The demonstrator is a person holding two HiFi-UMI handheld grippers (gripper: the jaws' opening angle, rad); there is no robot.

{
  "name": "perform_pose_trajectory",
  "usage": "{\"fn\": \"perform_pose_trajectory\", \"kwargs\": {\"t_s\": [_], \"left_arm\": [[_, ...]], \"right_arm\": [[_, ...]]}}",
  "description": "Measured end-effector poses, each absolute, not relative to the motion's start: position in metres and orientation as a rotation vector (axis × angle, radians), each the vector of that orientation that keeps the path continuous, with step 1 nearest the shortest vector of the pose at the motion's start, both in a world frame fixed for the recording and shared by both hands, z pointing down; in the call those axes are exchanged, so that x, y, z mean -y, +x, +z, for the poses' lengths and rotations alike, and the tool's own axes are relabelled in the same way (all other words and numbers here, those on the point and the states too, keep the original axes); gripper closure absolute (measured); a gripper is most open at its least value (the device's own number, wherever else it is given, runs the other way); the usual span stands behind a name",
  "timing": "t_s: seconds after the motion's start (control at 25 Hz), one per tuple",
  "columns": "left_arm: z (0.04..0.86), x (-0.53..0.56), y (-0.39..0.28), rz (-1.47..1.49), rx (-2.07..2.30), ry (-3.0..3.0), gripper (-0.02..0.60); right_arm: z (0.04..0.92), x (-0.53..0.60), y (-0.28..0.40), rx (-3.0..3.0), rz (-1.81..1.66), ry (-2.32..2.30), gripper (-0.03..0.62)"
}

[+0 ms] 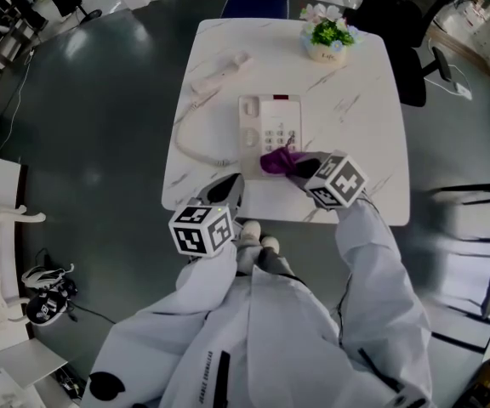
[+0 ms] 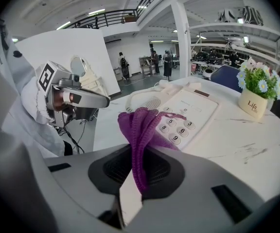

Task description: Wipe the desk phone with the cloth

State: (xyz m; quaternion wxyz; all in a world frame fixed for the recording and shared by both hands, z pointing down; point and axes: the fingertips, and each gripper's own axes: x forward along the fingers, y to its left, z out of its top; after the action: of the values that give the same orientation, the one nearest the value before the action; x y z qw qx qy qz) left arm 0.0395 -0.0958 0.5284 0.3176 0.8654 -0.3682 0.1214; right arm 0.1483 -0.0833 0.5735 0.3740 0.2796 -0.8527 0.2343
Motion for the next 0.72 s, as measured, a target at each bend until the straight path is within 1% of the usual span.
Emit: {"fn": "perform_pose_trajectory", "kwargs": {"t_s": [0.72], "left_arm": [[0.522,0.085,0.038,0.294,1.010,2.278,0.584]], "right_arm": [[0.579,0.058,0.140,2.196,0.603,0.671,0.556]]}}
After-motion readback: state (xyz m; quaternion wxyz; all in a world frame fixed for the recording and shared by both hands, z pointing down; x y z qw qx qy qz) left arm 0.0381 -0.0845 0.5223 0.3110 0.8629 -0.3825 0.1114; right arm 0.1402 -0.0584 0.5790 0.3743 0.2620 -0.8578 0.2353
